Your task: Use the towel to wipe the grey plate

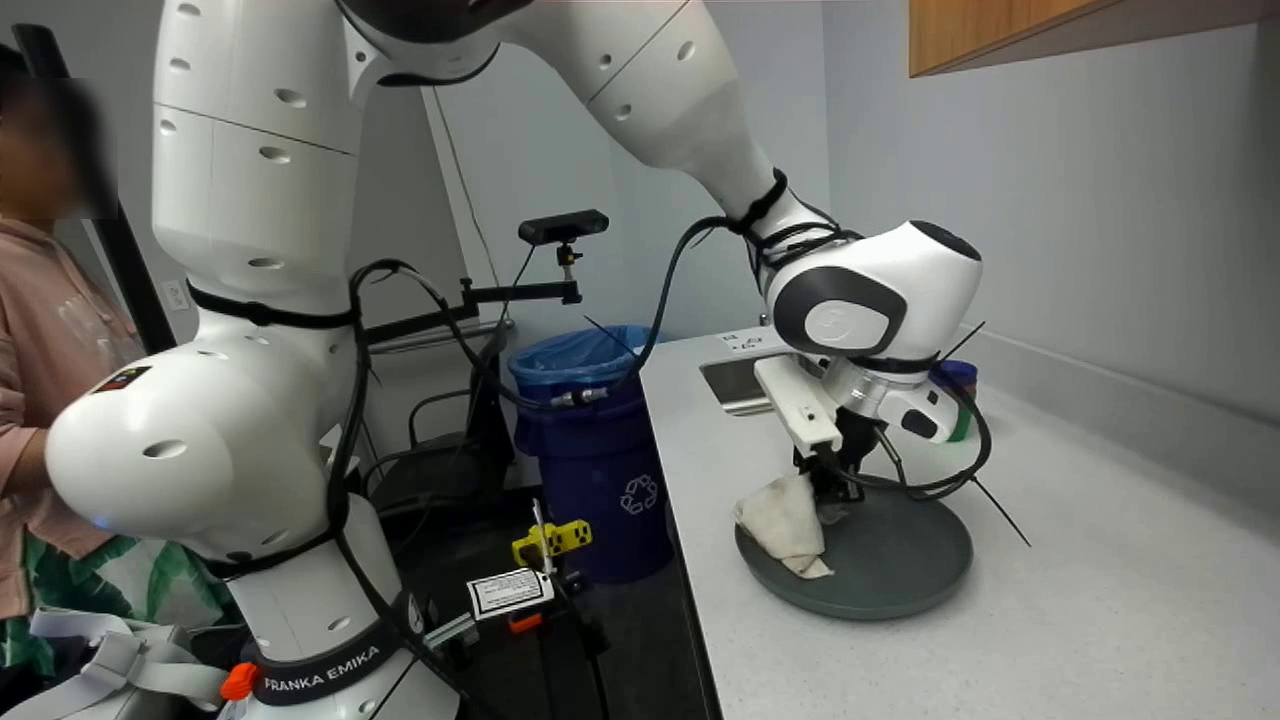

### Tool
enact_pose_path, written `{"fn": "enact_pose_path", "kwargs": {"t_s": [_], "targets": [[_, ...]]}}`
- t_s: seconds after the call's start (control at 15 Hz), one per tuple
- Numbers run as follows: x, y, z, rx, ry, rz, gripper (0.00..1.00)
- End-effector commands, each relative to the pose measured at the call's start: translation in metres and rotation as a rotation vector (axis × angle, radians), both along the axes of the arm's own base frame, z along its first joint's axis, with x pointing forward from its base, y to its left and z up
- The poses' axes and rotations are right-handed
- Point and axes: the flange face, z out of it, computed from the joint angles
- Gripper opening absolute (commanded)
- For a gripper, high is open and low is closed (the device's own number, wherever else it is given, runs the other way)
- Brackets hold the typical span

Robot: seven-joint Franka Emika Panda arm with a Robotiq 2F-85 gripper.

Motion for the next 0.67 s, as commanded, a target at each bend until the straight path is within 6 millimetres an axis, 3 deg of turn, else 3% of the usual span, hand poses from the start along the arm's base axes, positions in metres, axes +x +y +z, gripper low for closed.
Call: {"fn": "enact_pose_path", "kwargs": {"t_s": [0.0, 0.27, 0.6], "targets": [[-0.012, -0.037, -0.006, -0.128, 0.159, 0.045, 0.02], [-0.008, -0.077, -0.001, -0.328, 0.163, 0.007, 0.02], [0.017, -0.084, 0.015, -0.371, -0.083, -0.106, 0.02]]}}
